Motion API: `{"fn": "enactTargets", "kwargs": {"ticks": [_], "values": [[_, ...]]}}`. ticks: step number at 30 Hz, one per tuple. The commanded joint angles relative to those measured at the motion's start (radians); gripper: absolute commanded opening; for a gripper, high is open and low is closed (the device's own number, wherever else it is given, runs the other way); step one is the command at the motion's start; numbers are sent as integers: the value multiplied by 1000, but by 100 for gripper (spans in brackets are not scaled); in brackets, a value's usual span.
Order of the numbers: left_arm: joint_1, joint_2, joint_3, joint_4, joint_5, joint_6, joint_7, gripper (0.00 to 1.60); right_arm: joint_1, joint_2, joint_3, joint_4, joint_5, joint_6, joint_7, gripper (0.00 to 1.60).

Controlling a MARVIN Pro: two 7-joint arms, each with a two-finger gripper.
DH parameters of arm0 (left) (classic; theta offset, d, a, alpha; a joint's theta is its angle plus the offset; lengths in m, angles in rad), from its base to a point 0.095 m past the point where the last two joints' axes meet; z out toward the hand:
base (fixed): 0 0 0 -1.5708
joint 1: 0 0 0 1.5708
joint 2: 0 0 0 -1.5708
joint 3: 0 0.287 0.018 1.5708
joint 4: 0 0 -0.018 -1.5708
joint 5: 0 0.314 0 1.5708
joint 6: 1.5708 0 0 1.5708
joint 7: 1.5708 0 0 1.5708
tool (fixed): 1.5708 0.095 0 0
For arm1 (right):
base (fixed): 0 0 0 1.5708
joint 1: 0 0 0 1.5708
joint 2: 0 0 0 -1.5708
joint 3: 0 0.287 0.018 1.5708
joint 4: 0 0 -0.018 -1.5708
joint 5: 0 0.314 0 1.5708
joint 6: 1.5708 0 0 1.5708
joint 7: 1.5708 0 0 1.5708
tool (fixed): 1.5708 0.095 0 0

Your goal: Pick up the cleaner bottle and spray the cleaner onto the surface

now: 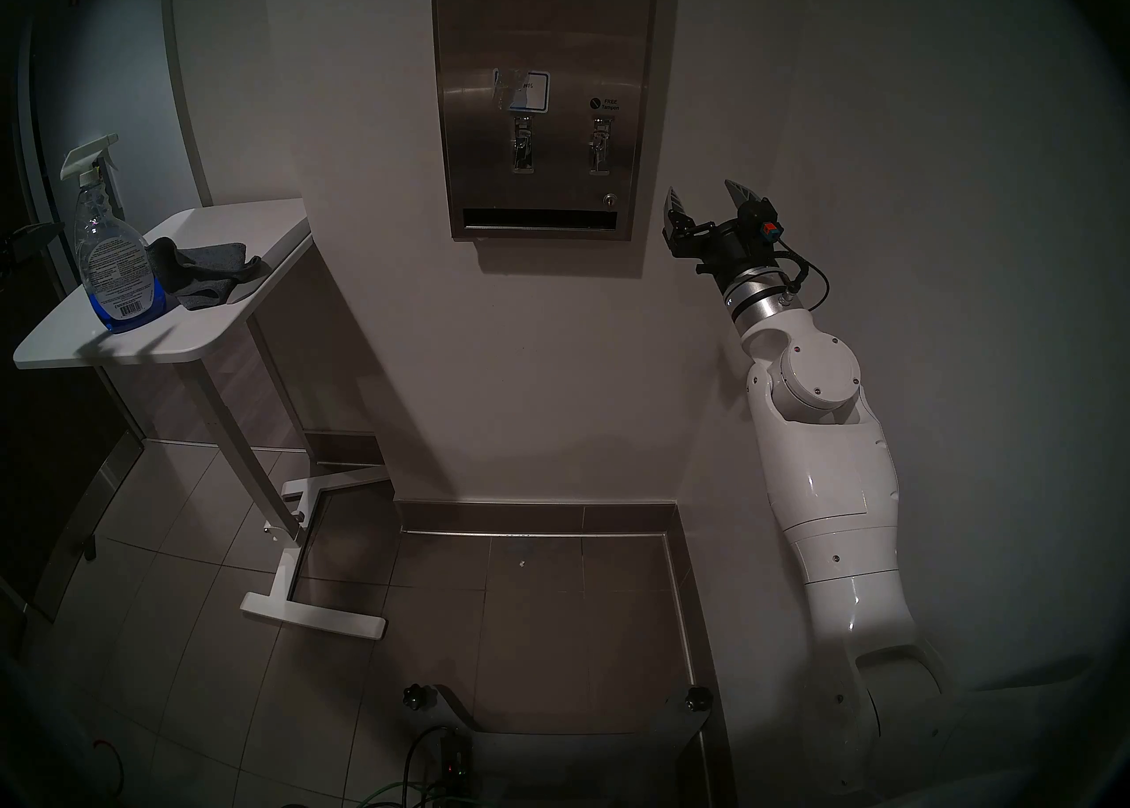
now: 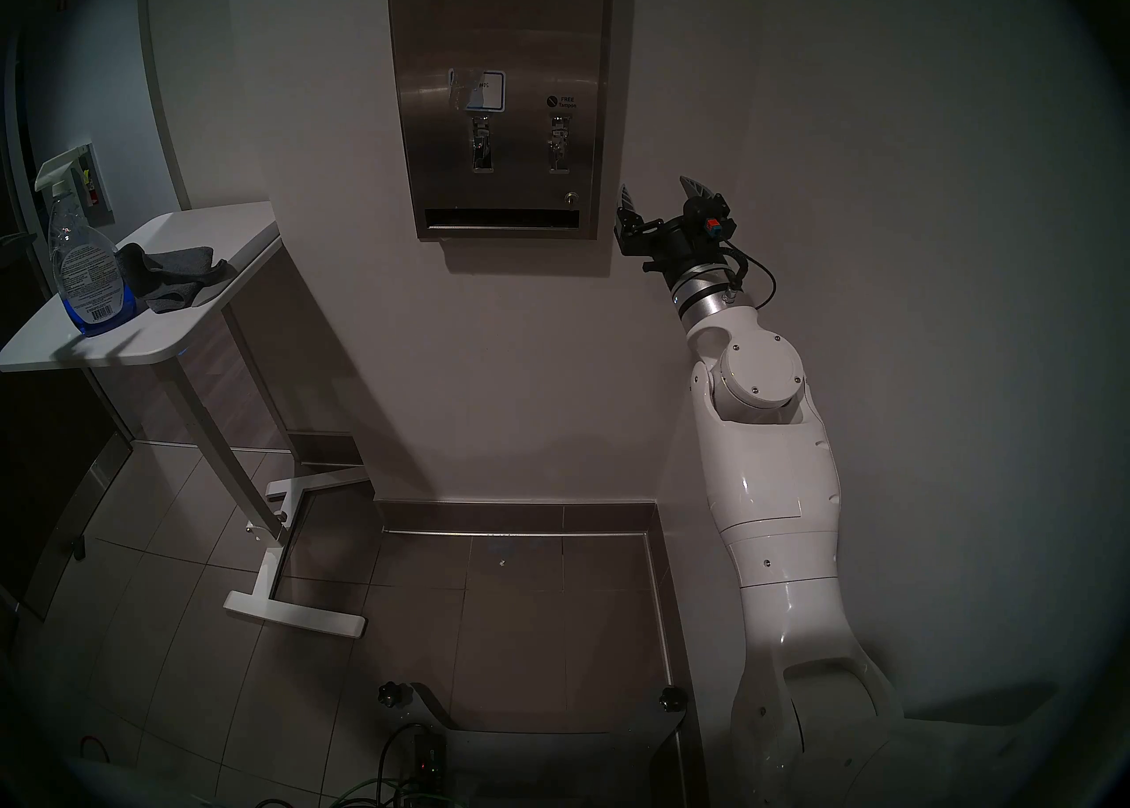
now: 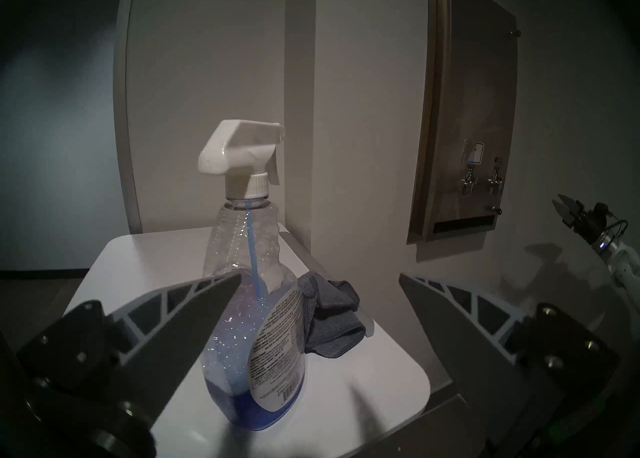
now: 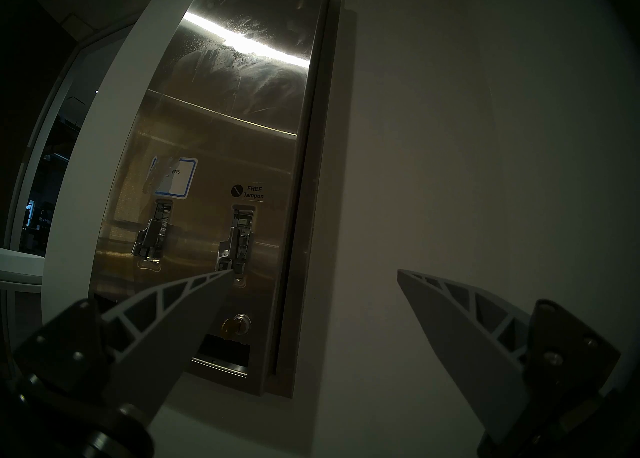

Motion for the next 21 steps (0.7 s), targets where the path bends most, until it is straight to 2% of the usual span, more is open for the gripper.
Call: {"fn": "enactTargets", "kwargs": {"ticks": [1, 5, 7, 8, 9, 10, 16, 21], "values": [[-73, 6, 15, 11, -9, -100, 26, 160, 31, -3, -2, -37, 3, -9, 3, 160], [-90, -12, 30, 13, -2, -168, 57, 160, 31, -3, -2, -37, 3, -9, 3, 160], [-98, -27, 35, 8, 11, -193, 88, 160, 31, -2, -2, -37, 3, -9, 3, 160], [-111, -41, 38, 14, 6, -230, 113, 160, 31, -2, -2, -37, 3, -9, 2, 160], [-116, -46, 37, 10, 8, -223, 126, 160, 31, -2, -2, -36, 3, -9, 2, 160], [-128, -55, 45, 12, 5, -255, 144, 160, 31, -2, -2, -36, 3, -9, 2, 160], [-186, -76, 95, 16, 12, -305, 200, 160, 31, -2, -2, -36, 3, -9, 2, 160], [-217, -81, 125, 27, 15, -310, 214, 160, 31, -2, -2, -36, 3, -9, 2, 160]]}}
